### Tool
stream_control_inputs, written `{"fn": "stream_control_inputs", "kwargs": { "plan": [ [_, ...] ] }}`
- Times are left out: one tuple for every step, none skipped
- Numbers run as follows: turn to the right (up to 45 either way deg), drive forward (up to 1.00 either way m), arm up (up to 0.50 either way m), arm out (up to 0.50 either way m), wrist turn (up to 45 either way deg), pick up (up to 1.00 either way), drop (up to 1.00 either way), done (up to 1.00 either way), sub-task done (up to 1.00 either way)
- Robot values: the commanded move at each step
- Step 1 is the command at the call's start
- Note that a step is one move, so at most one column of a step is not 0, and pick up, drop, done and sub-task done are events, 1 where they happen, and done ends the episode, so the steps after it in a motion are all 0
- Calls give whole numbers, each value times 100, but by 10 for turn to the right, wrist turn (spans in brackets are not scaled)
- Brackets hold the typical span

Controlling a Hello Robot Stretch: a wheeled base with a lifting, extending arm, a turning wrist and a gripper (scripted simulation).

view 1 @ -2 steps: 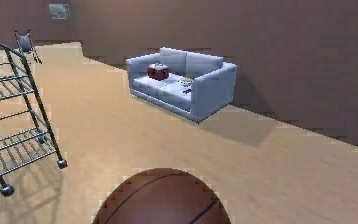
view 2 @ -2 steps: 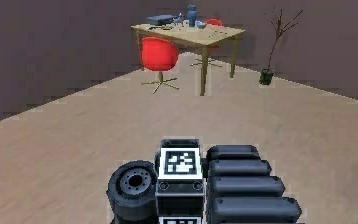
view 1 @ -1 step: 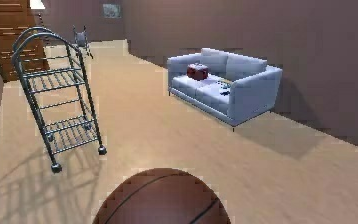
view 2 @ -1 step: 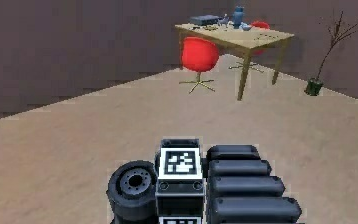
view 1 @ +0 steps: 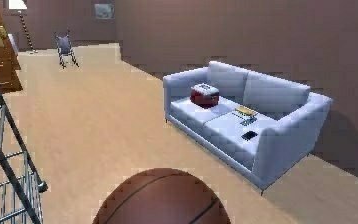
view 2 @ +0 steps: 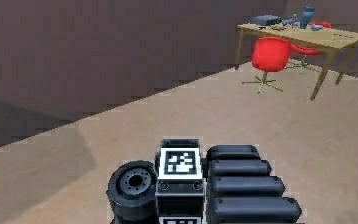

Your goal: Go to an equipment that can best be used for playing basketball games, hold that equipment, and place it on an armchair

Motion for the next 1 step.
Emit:
{"fn": "stream_control_inputs", "kwargs": {
  "plan": [
    [0,100,0,0,0,0,0,0,0]
  ]
}}
